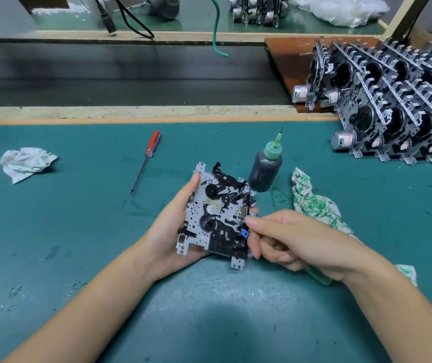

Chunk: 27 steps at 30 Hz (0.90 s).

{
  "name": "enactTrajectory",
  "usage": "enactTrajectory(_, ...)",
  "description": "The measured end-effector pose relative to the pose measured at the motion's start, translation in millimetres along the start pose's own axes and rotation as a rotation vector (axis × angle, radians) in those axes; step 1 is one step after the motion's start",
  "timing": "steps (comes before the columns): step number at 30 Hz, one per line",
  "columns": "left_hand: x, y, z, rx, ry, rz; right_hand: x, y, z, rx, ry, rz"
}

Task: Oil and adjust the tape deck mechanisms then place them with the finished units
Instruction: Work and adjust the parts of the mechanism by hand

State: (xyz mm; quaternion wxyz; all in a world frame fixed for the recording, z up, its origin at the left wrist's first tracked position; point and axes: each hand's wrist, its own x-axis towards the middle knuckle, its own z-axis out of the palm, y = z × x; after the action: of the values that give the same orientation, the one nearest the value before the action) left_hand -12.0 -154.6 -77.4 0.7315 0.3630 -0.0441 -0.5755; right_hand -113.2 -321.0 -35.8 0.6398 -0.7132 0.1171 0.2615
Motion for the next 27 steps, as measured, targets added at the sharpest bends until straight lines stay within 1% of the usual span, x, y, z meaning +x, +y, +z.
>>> enactTrajectory(7, 0.0, -0.6, -0.5, -0.011, -0.004, 0.005, 1.0, 0.8, 0.2, 0.011, -0.008, 0.015)
enactTrajectory(16, 0.6, -0.4, -1.3, 0.005, 0.031, -0.006, -1.1, 0.0, 0.5, -0.011, -0.021, 0.028)
enactTrajectory(23, -0.7, 0.2, 0.1, 0.003, 0.038, -0.005, 1.3, 1.2, 1.3, -0.004, -0.017, 0.000)
enactTrajectory(27, -1.3, 0.3, 0.4, -0.003, 0.043, -0.005, 1.3, 1.0, -0.2, -0.065, -0.002, -0.010)
